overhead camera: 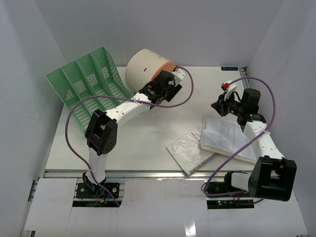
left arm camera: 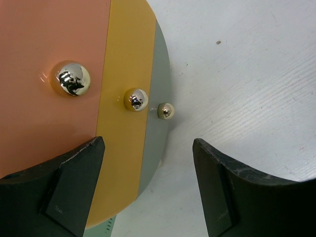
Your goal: Organize the desk
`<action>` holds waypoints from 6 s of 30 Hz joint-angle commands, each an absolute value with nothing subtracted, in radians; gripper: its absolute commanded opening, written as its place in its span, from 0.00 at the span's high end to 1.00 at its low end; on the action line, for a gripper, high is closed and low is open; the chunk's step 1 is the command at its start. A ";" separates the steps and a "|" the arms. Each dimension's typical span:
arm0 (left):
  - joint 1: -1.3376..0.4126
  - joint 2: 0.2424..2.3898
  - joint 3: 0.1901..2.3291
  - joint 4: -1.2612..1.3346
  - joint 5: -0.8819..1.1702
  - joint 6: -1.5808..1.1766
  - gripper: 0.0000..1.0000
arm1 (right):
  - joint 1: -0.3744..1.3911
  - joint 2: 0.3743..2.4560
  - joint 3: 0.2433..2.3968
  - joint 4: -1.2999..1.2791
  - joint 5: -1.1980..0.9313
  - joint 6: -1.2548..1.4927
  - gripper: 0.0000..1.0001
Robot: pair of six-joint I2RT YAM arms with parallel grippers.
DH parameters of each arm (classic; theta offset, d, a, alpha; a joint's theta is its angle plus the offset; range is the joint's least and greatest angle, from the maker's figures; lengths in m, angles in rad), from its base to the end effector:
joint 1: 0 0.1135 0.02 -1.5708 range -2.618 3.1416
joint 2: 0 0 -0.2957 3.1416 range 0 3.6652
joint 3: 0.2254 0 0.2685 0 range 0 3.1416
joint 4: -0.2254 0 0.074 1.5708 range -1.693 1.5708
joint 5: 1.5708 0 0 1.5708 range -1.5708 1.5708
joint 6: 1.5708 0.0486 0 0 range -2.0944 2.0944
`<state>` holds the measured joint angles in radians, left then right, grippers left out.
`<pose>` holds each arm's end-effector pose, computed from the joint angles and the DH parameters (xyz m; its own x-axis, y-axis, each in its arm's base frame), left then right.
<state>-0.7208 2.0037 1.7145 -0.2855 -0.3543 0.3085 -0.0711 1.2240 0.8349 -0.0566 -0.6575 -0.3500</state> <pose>0.3961 -0.3255 0.2998 -0.2676 0.6141 -0.7425 0.5053 0.7455 0.4345 0.2873 0.0093 0.2994 -0.2346 -0.2554 -0.9379 -0.6113 0.7890 -0.0619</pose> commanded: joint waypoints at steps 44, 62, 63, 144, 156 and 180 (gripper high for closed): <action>-0.683 0.973 0.750 -0.066 0.130 -0.134 0.02 | 0.577 1.077 0.618 -0.334 0.058 -0.585 0.13; -0.680 1.106 0.637 0.178 0.283 -0.515 0.02 | 0.649 1.066 0.510 -0.404 0.397 -0.588 0.38; -0.680 1.130 0.638 0.202 0.293 -0.549 0.02 | 0.649 1.063 0.509 -0.415 0.397 -0.584 0.42; -0.749 1.288 1.780 -0.744 -0.359 -0.494 1.00 | 0.529 0.711 0.767 -0.119 0.164 -0.599 0.10; -0.749 1.188 1.930 -0.812 -0.885 -0.292 1.00 | 0.519 0.706 0.565 0.085 0.211 -0.567 0.10; -0.283 1.558 2.081 -1.057 -0.237 -0.448 1.00 | 0.525 0.686 0.534 0.108 0.213 -0.546 0.10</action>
